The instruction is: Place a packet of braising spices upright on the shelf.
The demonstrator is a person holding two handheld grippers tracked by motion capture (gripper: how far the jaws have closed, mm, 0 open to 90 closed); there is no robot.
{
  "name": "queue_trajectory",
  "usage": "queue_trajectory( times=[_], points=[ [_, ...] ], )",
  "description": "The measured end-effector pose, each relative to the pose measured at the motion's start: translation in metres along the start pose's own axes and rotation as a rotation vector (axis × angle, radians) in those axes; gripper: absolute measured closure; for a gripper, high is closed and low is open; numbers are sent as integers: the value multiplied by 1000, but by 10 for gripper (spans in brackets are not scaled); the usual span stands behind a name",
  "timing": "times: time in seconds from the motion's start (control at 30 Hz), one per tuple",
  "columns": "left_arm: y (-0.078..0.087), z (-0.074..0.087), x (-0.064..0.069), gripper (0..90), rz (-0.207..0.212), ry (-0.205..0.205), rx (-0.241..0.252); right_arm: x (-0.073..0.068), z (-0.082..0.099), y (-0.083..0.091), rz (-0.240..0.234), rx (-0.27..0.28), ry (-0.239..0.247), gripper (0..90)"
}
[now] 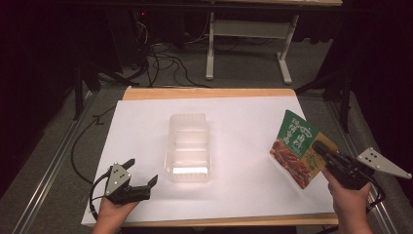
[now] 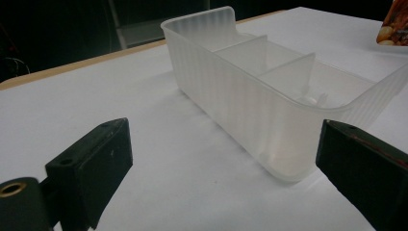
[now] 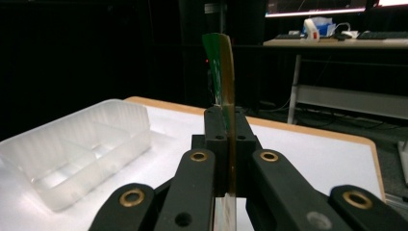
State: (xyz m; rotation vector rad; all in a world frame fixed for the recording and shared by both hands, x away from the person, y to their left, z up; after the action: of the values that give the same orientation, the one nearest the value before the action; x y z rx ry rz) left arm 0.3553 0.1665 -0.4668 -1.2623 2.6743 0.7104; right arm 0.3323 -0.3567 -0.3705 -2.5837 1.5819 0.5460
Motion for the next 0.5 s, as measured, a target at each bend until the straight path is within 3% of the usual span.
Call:
queue_trajectory(
  times=[0.27,0.5],
  points=[
    [1,0,-1,61,-7,6,6,-3,-4,2,15,57,21,900],
    [2,-1,-2,62,-6,2,11,0,-4,3,25,65,19,900]
  ],
)
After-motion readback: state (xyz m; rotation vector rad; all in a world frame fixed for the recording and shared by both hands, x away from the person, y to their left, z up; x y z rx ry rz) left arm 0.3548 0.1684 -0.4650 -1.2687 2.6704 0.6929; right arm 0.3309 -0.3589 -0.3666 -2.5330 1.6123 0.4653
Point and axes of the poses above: each handheld gripper's, and its own axes: y roughly backward along the jaws, z roughly out of its underside, x roughly to its right, the point moved 7 cm from there along -y, roughly forward along the jaws, and after that the axes turned 15 degrees about -y, right-handed, at the moved point
